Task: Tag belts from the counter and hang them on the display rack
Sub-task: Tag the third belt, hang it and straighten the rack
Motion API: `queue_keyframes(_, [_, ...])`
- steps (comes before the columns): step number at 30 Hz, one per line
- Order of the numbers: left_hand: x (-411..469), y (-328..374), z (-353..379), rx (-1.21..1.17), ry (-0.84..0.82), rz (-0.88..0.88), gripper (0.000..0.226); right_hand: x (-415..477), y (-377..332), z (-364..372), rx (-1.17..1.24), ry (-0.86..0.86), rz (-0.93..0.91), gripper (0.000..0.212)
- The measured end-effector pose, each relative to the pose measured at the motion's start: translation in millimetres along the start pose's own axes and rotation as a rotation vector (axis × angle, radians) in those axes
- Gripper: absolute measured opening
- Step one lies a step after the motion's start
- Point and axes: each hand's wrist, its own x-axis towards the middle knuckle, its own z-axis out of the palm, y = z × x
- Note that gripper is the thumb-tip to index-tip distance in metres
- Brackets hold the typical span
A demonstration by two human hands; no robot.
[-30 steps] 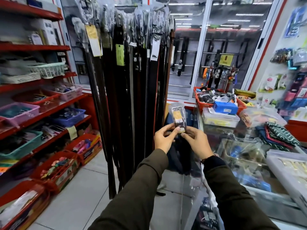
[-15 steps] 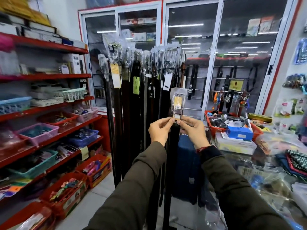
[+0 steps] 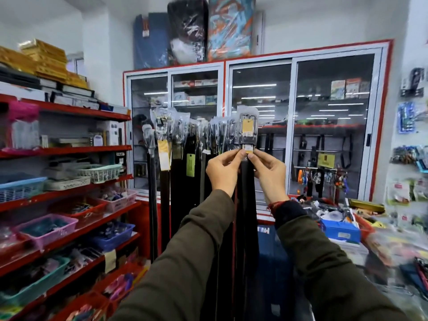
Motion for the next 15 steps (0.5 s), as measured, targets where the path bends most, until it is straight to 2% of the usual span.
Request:
queue_keyframes(4, [13, 18, 16, 0.002, -0.048, -0.024, 0.025, 20, -15, -6, -0.084, 0.014, -0.038, 0.03])
queue_keyframes(15, [7, 19, 16, -0.108, -0.017, -0.163, 0.025, 28, -23, -12, -0.072, -0.108, 0.115, 0.027])
